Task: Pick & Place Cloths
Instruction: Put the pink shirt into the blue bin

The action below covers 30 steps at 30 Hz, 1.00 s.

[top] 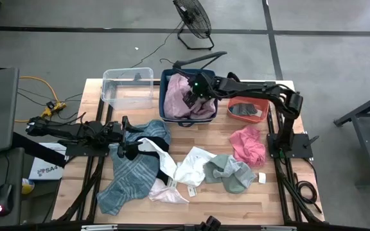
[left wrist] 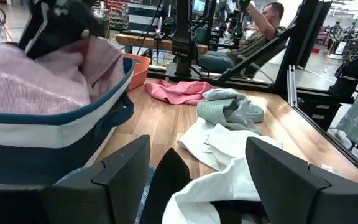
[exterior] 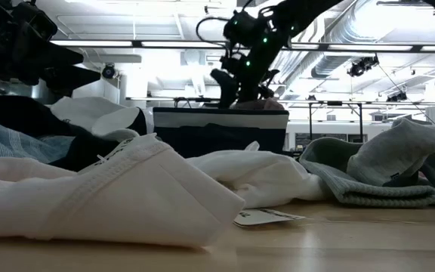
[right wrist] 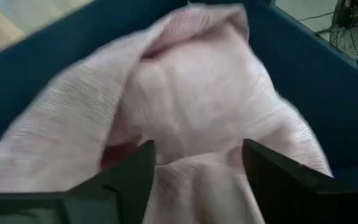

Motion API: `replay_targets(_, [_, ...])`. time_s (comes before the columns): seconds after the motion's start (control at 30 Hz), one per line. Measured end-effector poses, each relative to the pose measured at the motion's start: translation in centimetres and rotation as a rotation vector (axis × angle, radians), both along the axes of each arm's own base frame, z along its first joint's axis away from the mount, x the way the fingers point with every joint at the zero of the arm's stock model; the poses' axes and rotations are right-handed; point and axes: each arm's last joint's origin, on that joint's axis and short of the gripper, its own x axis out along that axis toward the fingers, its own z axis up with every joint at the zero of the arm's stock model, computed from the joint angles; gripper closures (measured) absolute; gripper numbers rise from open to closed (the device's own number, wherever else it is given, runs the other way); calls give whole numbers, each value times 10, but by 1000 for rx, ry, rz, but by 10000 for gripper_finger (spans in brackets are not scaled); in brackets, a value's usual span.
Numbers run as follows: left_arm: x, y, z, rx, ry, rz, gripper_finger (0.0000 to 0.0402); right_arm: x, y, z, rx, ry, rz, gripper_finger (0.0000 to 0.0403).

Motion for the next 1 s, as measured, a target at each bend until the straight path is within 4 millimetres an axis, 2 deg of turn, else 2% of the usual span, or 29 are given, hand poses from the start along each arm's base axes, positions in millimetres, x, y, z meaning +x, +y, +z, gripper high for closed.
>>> replay_targets(0.2, [0, 0, 0, 0, 0, 0, 144, -14, 7, 25, -13, -17, 31, 108])
replay_targets(0.3, [0, 0, 0, 0, 0, 0, 144, -26, 12, 39, 13, -28, 4, 102])
replay_targets(0.4, [0, 0, 0, 0, 0, 0, 144, -41, 19, 51, 45, 7, -2, 113])
replay_targets(0.57, [0, 0, 0, 0, 0, 0, 144, -67, 36, 58, 91, 164, -28, 177])
replay_targets(0.73, [0, 0, 0, 0, 0, 0, 144, -86, 50, 59, 122, 321, -65, 290])
replay_targets(0.83, [0, 0, 0, 0, 0, 0, 144, -87, 55, 57, 133, 344, -67, 373])
replay_targets(0.93, [0, 0, 0, 0, 0, 0, 144, -78, 52, 51, 122, 302, -64, 395])
replay_targets(1.0, [0, 0, 0, 0, 0, 0, 144, -72, 49, 39, 129, 287, -48, 399])
